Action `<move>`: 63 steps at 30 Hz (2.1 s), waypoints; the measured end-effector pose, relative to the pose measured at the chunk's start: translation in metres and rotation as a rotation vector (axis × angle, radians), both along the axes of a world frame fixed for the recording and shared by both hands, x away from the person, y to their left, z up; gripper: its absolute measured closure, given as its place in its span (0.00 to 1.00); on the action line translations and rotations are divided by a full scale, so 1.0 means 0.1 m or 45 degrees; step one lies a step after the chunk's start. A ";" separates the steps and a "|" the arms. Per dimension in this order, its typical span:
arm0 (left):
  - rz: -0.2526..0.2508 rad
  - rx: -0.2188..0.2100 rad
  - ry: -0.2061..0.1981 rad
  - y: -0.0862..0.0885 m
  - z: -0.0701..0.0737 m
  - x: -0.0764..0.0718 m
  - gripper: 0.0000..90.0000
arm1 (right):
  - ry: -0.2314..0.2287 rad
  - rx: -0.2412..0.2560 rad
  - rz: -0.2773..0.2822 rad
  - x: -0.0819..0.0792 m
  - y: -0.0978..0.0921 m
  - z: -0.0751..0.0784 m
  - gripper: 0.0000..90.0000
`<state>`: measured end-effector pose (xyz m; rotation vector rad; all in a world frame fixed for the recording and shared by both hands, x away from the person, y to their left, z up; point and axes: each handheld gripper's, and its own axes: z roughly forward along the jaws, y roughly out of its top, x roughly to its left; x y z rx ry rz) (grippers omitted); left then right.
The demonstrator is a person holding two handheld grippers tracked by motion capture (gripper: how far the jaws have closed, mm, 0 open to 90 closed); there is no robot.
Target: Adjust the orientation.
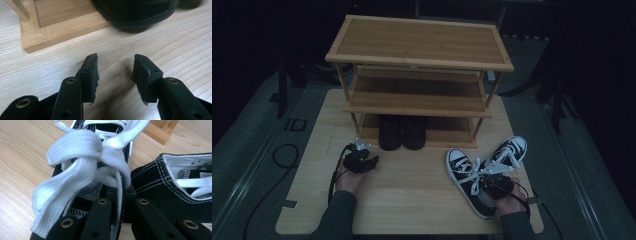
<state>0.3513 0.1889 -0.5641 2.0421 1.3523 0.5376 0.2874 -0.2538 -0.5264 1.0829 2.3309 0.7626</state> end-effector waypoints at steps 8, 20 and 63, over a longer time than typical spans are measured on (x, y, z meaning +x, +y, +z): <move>0.000 0.002 0.004 0.00 0.00 0.00 0.62 | -0.032 0.054 -0.011 0.03 0.06 0.02 0.98; -0.001 0.003 0.011 0.00 0.01 0.00 0.62 | -0.019 0.180 0.022 0.07 0.20 0.07 0.98; -0.002 0.004 0.011 0.01 0.01 -0.01 0.62 | 0.025 0.175 0.029 0.15 -0.08 0.44 0.72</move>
